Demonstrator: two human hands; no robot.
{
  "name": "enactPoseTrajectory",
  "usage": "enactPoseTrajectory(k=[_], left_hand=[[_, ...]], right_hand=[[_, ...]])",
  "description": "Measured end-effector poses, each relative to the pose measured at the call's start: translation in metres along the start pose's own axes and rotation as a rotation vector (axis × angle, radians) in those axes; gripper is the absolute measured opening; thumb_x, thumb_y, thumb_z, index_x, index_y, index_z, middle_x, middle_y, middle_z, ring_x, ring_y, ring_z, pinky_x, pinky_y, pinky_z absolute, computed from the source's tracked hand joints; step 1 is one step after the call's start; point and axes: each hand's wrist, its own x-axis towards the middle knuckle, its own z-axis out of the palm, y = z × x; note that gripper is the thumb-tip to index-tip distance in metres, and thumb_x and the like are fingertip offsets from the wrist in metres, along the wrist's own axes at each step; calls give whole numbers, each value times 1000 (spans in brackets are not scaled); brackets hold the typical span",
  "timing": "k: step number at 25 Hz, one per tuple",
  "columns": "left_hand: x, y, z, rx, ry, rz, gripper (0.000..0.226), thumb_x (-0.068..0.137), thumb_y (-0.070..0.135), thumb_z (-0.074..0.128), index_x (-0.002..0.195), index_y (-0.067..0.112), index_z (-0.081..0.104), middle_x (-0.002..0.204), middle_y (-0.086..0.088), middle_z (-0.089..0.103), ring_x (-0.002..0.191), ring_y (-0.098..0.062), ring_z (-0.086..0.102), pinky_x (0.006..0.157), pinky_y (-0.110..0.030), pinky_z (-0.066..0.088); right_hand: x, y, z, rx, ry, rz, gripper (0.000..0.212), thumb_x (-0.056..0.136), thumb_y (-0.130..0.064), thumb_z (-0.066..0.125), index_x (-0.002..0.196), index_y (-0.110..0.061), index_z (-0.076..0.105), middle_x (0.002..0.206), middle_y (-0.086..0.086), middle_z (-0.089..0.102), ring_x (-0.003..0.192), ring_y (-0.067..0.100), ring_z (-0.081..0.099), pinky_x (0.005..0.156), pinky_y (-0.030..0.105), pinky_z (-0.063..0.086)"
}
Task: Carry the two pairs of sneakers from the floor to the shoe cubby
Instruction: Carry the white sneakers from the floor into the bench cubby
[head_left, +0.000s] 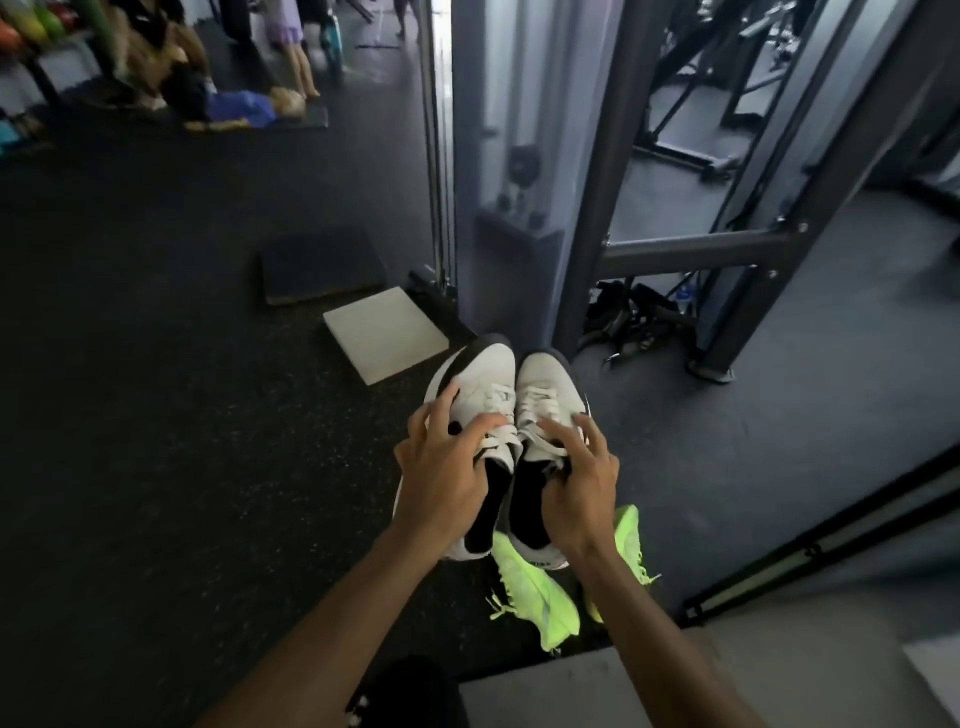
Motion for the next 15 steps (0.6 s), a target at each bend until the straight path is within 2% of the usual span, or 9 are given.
enactPoseTrajectory(k=[4, 9, 13, 15], left_hand=[[-2, 81, -52, -123, -102, 60, 52, 86, 4, 58, 123, 40, 62, 162, 4, 23, 143, -25, 24, 109, -59, 35], [-40, 261, -100, -267, -238, 232, 53, 78, -4, 61, 117, 32, 67, 159, 0, 35, 136, -28, 38, 107, -54, 41], [-114, 418, -104, -286, -363, 458, 58, 70, -14, 60, 113, 24, 70, 154, -10, 43, 126, -35, 49, 105, -47, 44], [-159, 494, -89, -270, -424, 571, 58, 71, -14, 57, 115, 20, 70, 152, -14, 44, 124, -39, 51, 104, -47, 46]], right_hand=[[-29, -50, -86, 61, 109, 148, 80, 67, 19, 38, 123, -31, 66, 154, 2, 40, 135, 32, 37, 105, 32, 27], [-104, -103, -266, 77, 380, 414, 78, 68, 20, 40, 111, -40, 64, 150, -1, 47, 138, 23, 44, 112, 25, 27], [-198, -107, -423, -13, 614, 542, 64, 74, 20, 45, 118, -18, 71, 150, 7, 47, 137, 26, 46, 109, 22, 26], [-248, -90, -493, -53, 692, 596, 59, 76, 18, 45, 119, -14, 70, 150, 9, 46, 137, 29, 44, 108, 22, 26]])
